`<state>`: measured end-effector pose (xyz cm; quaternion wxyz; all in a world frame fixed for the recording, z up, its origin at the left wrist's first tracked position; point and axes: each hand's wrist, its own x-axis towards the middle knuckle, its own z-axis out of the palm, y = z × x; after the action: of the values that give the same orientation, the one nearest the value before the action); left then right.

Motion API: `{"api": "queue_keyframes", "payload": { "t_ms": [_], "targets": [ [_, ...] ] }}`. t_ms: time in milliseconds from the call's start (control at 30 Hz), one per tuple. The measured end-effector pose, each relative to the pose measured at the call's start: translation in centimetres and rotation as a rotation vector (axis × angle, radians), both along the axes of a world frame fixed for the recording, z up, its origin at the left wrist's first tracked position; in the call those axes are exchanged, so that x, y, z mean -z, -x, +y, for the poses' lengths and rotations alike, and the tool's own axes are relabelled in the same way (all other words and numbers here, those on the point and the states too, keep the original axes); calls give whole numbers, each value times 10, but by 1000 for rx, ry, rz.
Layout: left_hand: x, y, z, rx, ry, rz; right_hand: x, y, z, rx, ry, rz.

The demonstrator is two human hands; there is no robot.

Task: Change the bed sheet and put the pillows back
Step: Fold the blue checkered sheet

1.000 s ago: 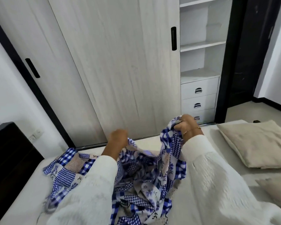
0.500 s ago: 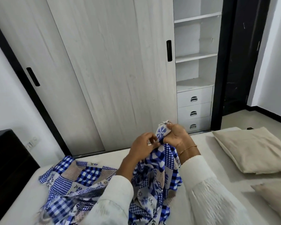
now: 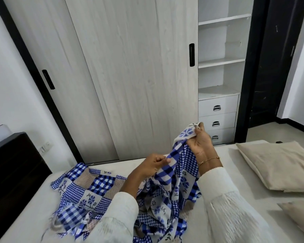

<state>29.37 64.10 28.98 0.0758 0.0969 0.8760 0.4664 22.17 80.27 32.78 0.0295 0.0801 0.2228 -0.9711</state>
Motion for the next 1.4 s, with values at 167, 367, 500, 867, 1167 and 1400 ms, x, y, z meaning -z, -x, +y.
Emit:
{"api": "queue_keyframes", "payload": {
  "t_ms": [167,367,500,867,1167,1400],
  "targets": [
    [14,6,-26,-64,422,19,9,8,23,106,1,-63],
    [6,8,-32,-366,454,220,54,12,43,162,-370,-241],
    [-6,6,-13,-402,228,359,79,4,32,-26,-1392,-328],
    [-32,0,16,-265,100,370,55,-61,-17,308,-1386,599],
    [-50,0,-1,-340,-547,184,53,-69,-11,-103,-1095,667],
    [-47,-13,5,-103,-786,127,60,-70,-19,-266,-948,586]
  ]
}}
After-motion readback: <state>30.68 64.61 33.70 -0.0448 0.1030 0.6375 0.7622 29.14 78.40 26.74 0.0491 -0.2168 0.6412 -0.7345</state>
